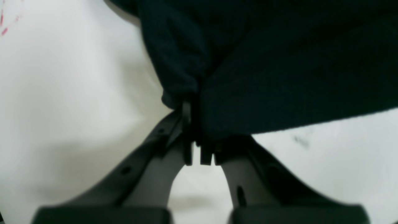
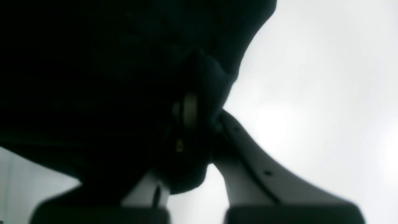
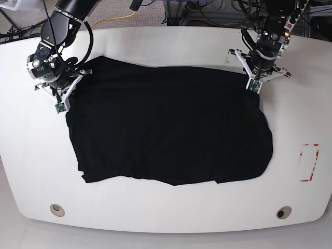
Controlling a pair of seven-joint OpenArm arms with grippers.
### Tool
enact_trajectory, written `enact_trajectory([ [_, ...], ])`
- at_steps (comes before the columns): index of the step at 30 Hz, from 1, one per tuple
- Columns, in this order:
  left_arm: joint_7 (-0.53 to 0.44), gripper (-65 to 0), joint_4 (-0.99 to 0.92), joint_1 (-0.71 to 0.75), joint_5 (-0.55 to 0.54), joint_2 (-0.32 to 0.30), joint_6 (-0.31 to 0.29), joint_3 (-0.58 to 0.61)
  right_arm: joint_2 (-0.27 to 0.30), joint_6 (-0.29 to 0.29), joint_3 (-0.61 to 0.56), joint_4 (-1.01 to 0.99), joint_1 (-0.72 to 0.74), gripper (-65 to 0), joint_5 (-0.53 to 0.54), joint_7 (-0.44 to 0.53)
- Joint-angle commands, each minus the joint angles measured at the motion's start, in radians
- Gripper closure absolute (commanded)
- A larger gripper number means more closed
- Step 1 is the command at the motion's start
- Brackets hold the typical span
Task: Fold the T-shirt properly
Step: 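Lay the shirt flat, pulling both grippers apart along its edge, then release the shirt with the left gripper and move it along the edge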
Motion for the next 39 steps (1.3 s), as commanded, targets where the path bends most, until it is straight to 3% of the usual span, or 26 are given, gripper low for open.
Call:
enact_trajectory([
  [1,-0.009,0.0,0.02,0.009,0.016,-0.02,-0.021,-0.01,0.0,-0.009,0.014,0.017,0.01,0.0,-0.01,-0.002],
  [10,-0.009,0.0,0.02,0.034,0.016,-0.017,-0.114,-0.041,-0.064,-0.009,0.069,0.024,-0.016,-0.3,-0.009,-0.031],
  [14,-0.009,0.0,0.017,0.034,0.016,-0.015,-0.17,-0.072,-0.086,-0.009,0.124,0.024,-0.019,-20.9,0.045,-0.032],
  [18,-0.009,0.0,0.018,0.028,0.016,-0.015,-0.173,-0.083,-0.083,-0.009,0.2,0.017,-0.046,-48.2,0.22,-0.032],
  [20,-0.009,0.0,0.018,0.026,0.011,-0.015,-0.174,-0.093,-0.081,-0.009,0.223,0.017,-0.054,-55.6,0.296,-0.032],
  [25,-0.009,0.0,0.02,0.026,0.01,-0.014,-0.174,-0.096,-0.079,-0.009,0.281,0.017,-0.069,-52.6,0.448,-0.121],
  [32,-0.009,0.0,0.02,0.026,0.01,0.04,-0.174,-0.099,-0.079,-0.009,0.376,-0.056,-0.097,-51.8,0.646,-0.212],
  [37,-0.009,0.0,0.02,0.026,0.01,0.065,-0.183,-0.099,-0.079,-0.009,0.427,-0.147,-0.134,-51.7,0.694,-0.223],
  [39,-0.009,-6.4,0.018,0.026,0.01,0.083,-0.228,-0.103,-0.079,-0.009,0.427,-0.153,-0.157,-51.7,0.7,-0.223],
])
